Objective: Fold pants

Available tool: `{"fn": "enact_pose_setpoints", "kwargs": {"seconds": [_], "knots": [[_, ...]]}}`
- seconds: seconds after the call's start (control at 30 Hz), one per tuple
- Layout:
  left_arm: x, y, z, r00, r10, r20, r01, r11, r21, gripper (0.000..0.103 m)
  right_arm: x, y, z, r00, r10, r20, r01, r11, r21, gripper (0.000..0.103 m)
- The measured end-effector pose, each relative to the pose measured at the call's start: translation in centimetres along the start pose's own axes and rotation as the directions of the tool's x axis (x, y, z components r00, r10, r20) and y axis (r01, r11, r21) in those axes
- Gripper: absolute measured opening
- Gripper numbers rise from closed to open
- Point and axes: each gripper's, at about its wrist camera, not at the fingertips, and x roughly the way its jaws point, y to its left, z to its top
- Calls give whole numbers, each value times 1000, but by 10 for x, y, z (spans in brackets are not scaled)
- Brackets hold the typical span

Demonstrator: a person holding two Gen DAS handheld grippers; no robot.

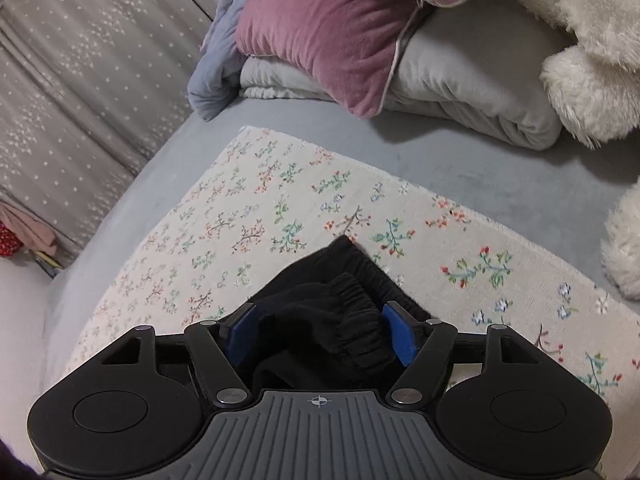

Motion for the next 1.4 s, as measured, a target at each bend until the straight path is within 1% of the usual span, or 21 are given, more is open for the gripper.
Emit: {"fn": "enact_pose_setpoints", "kwargs": {"seconds": [0.03, 0.1, 0.17, 0.23, 0.27, 0.3, 0.33, 0.37, 0.4, 0.43, 0.53, 0.57, 0.6, 0.7, 0.87, 0.97, 1.03, 1.07, 1.17, 1.27, 1.4], "knots": [[4, 1, 3, 1000, -1, -3, 1, 1000, -20, 76, -1, 2, 2, 1000, 0, 8, 0, 1000, -10, 70], [15, 8, 7, 998, -29, -49, 24, 995, -93, 78, -1, 1, 3, 1000, 5, 13, -5, 1000, -9, 70], [21, 13, 13, 998, -40, -56, 32, 989, -144, 80, 2, 1, 4, 1000, 3, 5, -3, 1000, -12, 70], [26, 14, 15, 997, -47, -61, 37, 986, -160, 79, 7, 4, 5, 1000, -17, -3, 16, 999, -45, 65], [28, 15, 16, 998, -41, -56, 31, 985, -167, 78, 10, 8, 4, 999, -41, -3, 41, 996, -78, 54], [28, 14, 17, 999, -34, -43, 26, 986, -166, 65, 11, 11, 3, 997, -71, 1, 71, 992, -107, 36], [26, 13, 17, 999, -22, -24, 18, 988, -152, 38, 11, 11, 1, 996, -90, 0, 89, 989, -117, 32], [25, 11, 18, 1000, -14, -9, 13, 991, -130, 23, 10, 9, 0, 997, -80, -4, 79, 991, -110, 28], [25, 9, 19, 1000, -21, 1, 21, 993, -113, 17, 9, 8, 0, 998, -65, -4, 64, 993, -99, 21], [23, 8, 19, 1000, -28, 10, 29, 992, -119, 13, 6, 6, -1, 999, -52, -1, 52, 995, -87, 20], [7, 1, 26, 997, -65, 42, 70, 991, -110, 11, 1, 7, 4, 1000, -20, 5, 21, 996, -81, 16], [2, -3, 29, 996, -78, 50, 83, 991, -103, 11, 1, 8, 7, 1000, -6, 1, 6, 997, -83, 10], [-1, -10, 33, 995, -88, 53, 93, 991, -95, 11, 1, 9, 11, 1000, 9, -4, -10, 996, -87, 9], [3, -34, 50, 994, -95, 51, 98, 994, -53, 11, 13, 19, 32, 999, 39, -35, -43, 991, -123, 6], [23, -77, 79, 986, -161, 39, 163, 985, -55, 11, 48, 53, 81, 995, 63, -76, -75, 982, -171, 6], [30, -90, 85, 982, -184, 43, 187, 980, -64, 11, 57, 83, 103, 995, 70, -73, -83, 977, -194, 6], [24, -83, 80, 974, -220, 60, 224, 973, -59, 11, 52, 91, 103, 986, 137, -96, -155, 966, -207, 6], [21, -73, 75, 971, -229, 64, 233, 970, -69, 11, 49, 91, 97, 983, 152, -108, -171, 963, -208, 7], [20, -37, 68, 973, -222, 66, 228, 967, -110, 11, 39, 76, 69, 986, 111, -122, -140, 954, -264, 7], [29, 0, 74, 972, -229, 43, 233, 950, -210, 11, 32, 43, 53, 989, 70, -127, -102, 960, -262, 7], [33, 2, 80, 972, -232, 47, 236, 952, -195, 11, 26, 11, 56, 987, 87, -135, -114, 972, -204, 5]]}}
